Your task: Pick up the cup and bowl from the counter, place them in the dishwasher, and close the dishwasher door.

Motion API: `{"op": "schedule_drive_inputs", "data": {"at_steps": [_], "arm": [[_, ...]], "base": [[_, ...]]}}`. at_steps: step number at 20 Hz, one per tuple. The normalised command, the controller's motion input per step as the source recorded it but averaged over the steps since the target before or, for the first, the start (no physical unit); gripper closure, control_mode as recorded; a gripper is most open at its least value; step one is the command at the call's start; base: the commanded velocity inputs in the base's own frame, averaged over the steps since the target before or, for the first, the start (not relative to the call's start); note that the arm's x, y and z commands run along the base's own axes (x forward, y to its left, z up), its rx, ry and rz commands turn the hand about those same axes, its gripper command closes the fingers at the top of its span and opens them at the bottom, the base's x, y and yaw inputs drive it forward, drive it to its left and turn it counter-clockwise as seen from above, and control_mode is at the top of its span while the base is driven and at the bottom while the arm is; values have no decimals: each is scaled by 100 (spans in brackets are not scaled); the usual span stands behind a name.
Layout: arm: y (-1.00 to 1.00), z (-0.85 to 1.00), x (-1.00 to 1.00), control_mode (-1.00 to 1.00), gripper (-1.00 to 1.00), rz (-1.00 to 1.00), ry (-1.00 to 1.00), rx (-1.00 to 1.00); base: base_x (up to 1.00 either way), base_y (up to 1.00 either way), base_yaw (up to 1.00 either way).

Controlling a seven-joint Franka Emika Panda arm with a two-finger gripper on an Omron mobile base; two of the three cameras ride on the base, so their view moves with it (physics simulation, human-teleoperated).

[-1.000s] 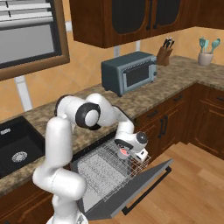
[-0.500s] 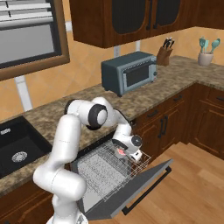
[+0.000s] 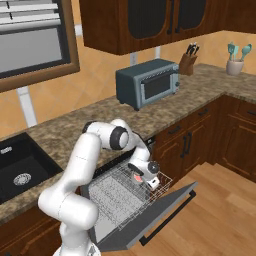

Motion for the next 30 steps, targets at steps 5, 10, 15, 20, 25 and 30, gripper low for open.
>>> {"op": "schedule_drive_inputs", "data": {"at_steps": [5, 10, 15, 20, 25, 30], "arm": [[0, -54, 0, -100, -100, 0, -2, 6], [0, -31, 0, -100, -100, -1, -2, 5], [-12, -8, -2, -100, -100, -3, -4, 2], [-51, 74, -37, -100, -100, -7, -18, 9], [-61, 100, -37, -100, -100, -3, -8, 24], [-22, 100, -15, -100, -100, 0, 7, 24]], "base": [[0, 0, 0], [0, 0, 0], [0, 0, 0], [0, 0, 0], [0, 0, 0], [0, 0, 0]]}}
